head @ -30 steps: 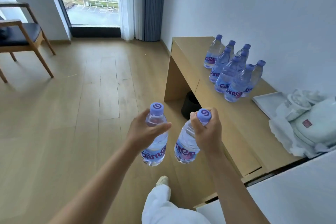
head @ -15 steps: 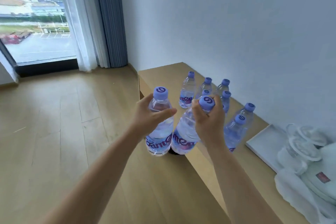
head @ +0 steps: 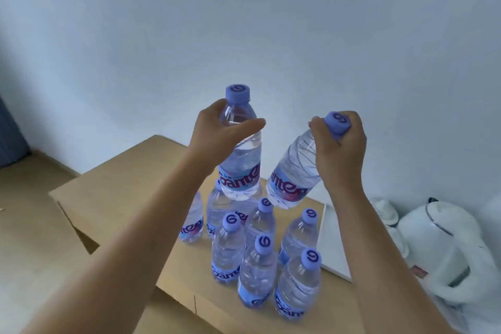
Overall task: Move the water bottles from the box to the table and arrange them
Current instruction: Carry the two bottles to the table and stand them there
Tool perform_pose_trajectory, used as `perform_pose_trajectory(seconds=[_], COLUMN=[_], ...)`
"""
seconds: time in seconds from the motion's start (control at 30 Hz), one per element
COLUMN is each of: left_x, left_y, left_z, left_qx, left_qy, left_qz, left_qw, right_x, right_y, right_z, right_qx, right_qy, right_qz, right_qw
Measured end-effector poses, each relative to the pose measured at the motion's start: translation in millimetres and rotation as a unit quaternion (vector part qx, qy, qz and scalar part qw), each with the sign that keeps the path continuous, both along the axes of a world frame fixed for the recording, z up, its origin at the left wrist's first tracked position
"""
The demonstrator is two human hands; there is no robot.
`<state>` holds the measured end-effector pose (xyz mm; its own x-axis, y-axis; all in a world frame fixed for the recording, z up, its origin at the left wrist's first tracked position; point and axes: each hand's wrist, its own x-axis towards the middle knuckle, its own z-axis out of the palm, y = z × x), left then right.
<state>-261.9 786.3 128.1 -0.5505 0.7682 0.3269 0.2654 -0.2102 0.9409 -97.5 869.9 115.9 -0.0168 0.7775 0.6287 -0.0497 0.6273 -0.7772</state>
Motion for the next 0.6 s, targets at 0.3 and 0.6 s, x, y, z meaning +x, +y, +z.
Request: perform_pose_trajectory(seconds=[0.3,0.6], left_x=[-14,-6], left_y=[139,221], left_z=[-22,-99], left_qx=[-0.04,-0.274], left_qy=[0.012,0.155], left_qz=[-0.175,-0.422], left_qw=[0.984,0.85], right_x=[-9,18], right_y=[88,109], right_z=[-34,-122], right_qx=[-0.068,-0.272], right_qy=[-0.123,-0.238], right_qz=[-0.084,-0.019], right_qw=[0.986,0.932])
